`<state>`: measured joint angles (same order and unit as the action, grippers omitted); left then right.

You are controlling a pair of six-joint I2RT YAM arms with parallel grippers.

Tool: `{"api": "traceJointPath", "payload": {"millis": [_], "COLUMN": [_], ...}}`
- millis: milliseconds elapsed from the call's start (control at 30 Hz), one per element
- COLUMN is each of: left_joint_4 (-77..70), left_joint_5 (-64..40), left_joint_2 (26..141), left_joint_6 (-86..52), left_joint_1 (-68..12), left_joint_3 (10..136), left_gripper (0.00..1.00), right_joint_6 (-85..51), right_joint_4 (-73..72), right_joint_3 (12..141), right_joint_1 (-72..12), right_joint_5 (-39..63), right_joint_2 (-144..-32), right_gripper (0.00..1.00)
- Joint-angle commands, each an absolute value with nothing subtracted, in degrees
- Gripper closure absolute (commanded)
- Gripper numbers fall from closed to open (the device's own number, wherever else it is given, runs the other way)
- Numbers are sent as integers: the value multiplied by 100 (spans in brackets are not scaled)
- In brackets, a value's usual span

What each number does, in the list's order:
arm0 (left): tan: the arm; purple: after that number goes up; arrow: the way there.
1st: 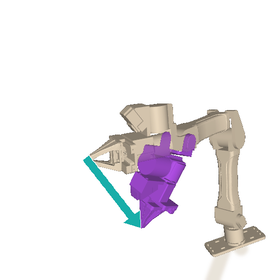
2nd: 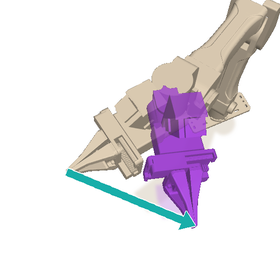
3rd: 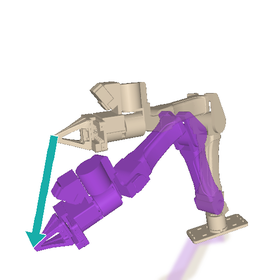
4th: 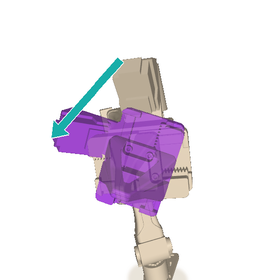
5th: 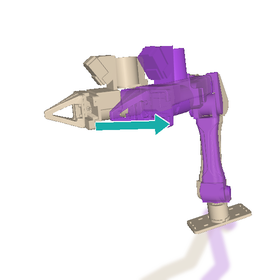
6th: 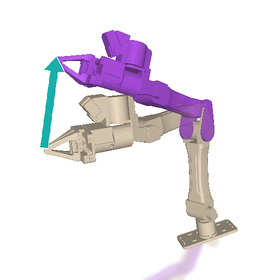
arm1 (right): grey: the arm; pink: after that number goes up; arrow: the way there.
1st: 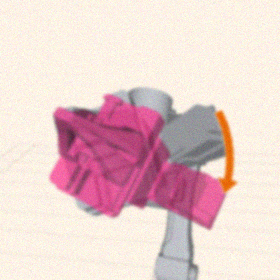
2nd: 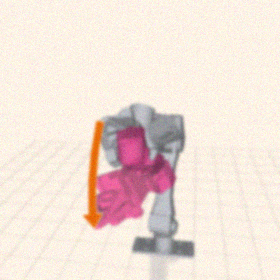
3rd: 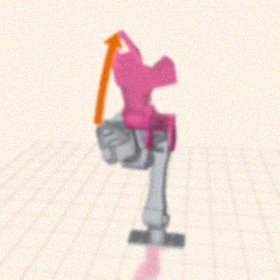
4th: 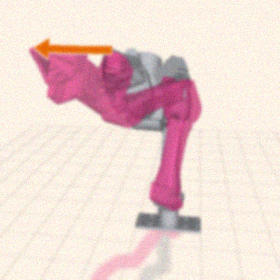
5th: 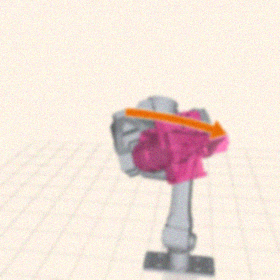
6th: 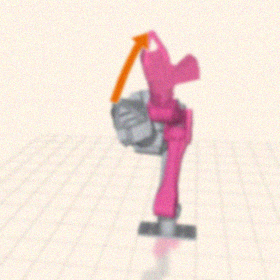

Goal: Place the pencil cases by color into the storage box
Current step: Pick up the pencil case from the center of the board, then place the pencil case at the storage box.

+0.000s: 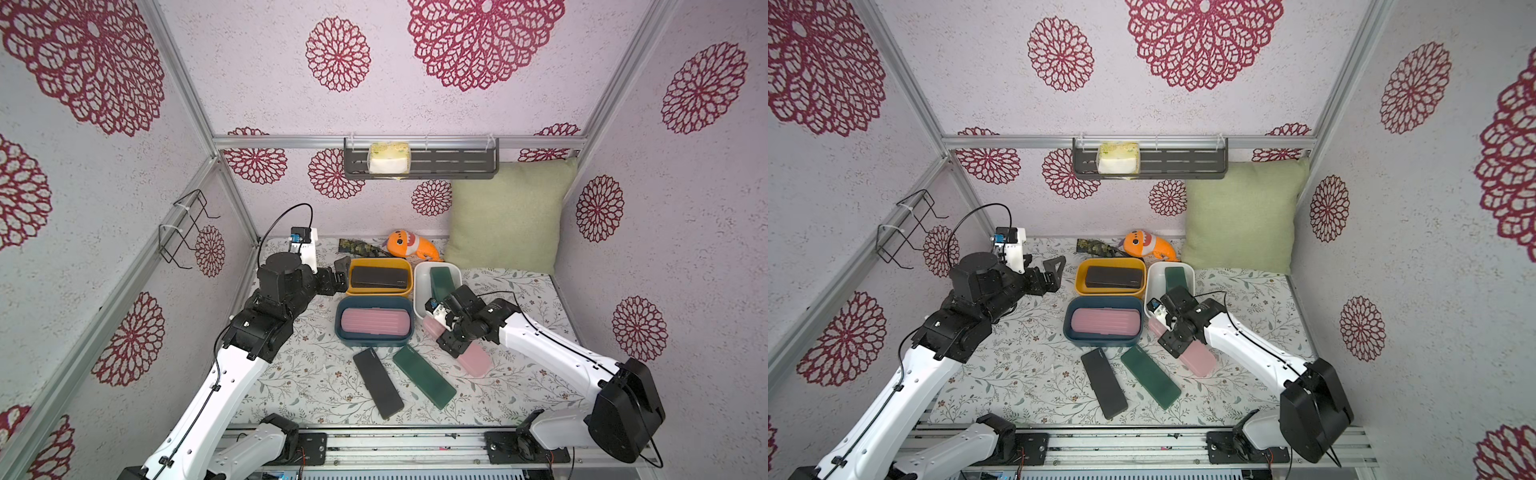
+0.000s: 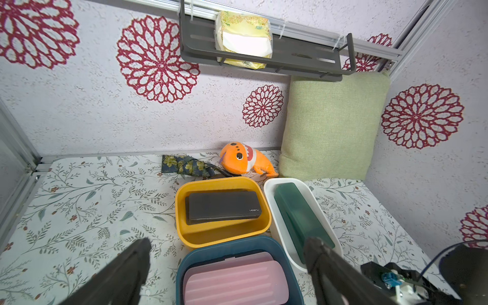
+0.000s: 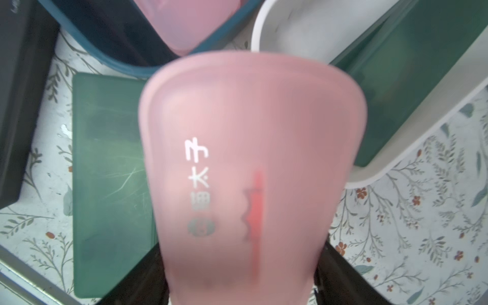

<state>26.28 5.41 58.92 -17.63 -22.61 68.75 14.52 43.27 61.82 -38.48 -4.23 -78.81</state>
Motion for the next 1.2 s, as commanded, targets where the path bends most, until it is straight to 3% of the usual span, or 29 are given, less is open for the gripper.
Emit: {"api": "traceJointPath", "payload": {"millis": [0,767,1167], "left_joint_4": [2620,2584,2872], "left_joint_5": [798,1220,1719], "left_joint_2": [5800,5704,5696], "left_joint_6": [-1779,-1686,-2231], "left_joint_1": [-2242,-2049,-2002], "left_joint_3": [6935,6829,6948], "left_gripper": [3,3,3], "right_joint_6": [1801,3662,4674], "right_joint_4": [4455,5318,5663], "right_joint_3": [6758,10658,11975], "right_joint_1": [-3889,-4756,-5211], "right_joint_5": [-326,-295,-119], "right_joint_2": [-7895,-10971,-12146], "right_gripper": [45,45,46]}}
